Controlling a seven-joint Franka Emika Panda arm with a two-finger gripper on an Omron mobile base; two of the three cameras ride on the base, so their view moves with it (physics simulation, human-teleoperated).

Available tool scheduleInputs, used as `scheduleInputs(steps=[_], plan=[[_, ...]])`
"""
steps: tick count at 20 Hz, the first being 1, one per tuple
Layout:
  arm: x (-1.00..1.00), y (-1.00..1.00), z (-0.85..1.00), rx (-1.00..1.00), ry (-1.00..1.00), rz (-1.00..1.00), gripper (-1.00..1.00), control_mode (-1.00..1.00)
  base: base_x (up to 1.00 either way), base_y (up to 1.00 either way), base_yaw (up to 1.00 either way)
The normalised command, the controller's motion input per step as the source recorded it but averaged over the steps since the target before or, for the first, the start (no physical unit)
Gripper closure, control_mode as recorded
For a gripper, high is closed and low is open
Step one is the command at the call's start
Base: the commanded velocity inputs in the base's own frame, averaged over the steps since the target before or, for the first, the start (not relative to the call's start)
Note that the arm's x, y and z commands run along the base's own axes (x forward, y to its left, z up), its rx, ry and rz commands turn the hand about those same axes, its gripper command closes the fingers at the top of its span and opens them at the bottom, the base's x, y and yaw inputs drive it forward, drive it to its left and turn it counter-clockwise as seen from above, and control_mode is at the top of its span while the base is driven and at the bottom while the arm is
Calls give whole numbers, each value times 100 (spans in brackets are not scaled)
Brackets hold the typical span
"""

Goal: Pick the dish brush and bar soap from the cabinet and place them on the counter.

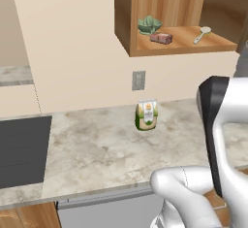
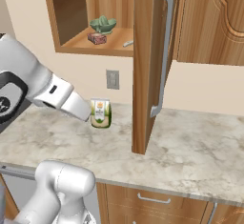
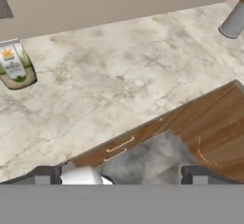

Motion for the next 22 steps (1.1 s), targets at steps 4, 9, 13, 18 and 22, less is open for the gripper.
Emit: scheduleInputs(steps=[4, 9, 13, 18, 22], plan=[[55, 10, 0, 28, -27, 11, -100, -100, 0, 0, 0], [30, -6, 18, 5, 4, 16, -100, -100, 0, 0, 0], [22, -8, 45, -10, 6, 10, -100, -100, 0, 0, 0], [28, -2, 29, -3, -13, 1, -100, -100, 0, 0, 0], [14, -2, 6, -19, -27, 6, -100, -100, 0, 0, 0]])
